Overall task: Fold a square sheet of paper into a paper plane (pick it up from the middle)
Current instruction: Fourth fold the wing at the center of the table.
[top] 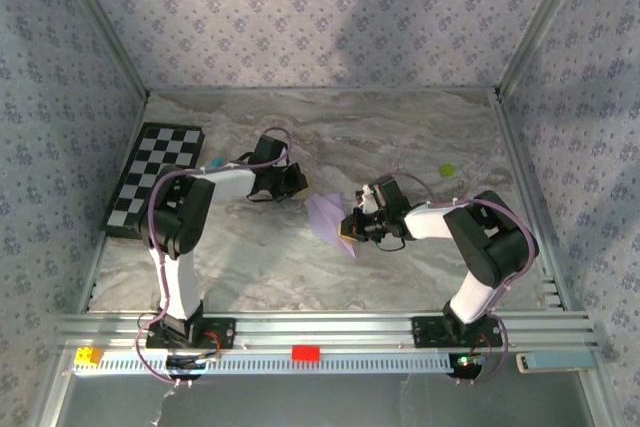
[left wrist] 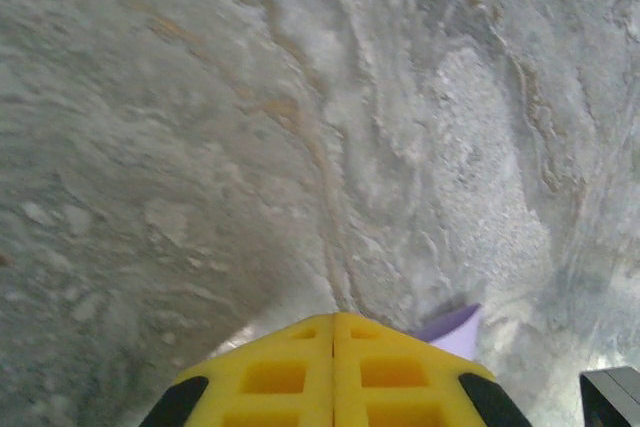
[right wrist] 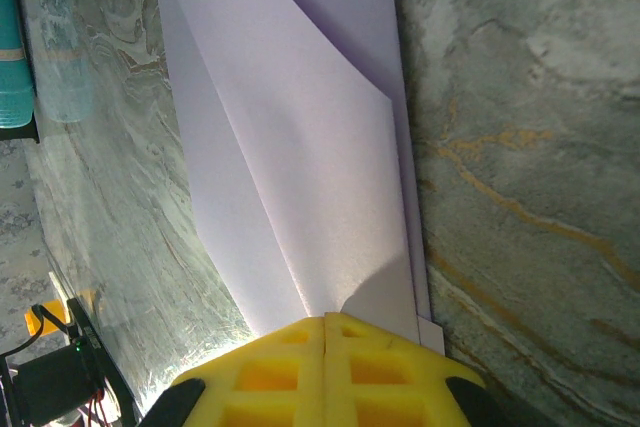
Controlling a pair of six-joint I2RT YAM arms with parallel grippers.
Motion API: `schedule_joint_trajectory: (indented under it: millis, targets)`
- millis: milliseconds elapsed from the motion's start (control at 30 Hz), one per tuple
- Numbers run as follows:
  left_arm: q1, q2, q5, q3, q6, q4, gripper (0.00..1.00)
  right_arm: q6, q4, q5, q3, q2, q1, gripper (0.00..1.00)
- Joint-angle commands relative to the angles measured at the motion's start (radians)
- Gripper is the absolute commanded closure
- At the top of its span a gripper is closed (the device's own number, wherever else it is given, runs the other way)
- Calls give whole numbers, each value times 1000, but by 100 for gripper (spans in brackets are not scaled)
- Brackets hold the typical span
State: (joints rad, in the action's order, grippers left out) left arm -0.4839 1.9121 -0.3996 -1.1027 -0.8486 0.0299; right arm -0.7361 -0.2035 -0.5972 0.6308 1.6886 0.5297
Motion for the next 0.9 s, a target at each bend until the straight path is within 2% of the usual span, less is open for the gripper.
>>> schedule_joint_trajectory:
  millis: [0,267,367,567,733,867]
  targets:
    - [-44,-70,-11,-4,0,3,93,25,162,70,-47,35,1,100]
    - [-146,-30,-33,45,-38,-67,94,25,164,70,-49,12,-4,100]
    - [-151,7,-42,75,-61,-117,94,26,163,64,-43,5,-7,100]
    - [-147,55,-9,102,-60,-96,96,26,159,29,-15,-38,-7,100]
    - [-144,52,4,119,-43,-73,96,56,189,-2,49,-90,6,100]
    - [-145,44,5,120,-35,-64,96,65,188,-27,105,-63,25,100]
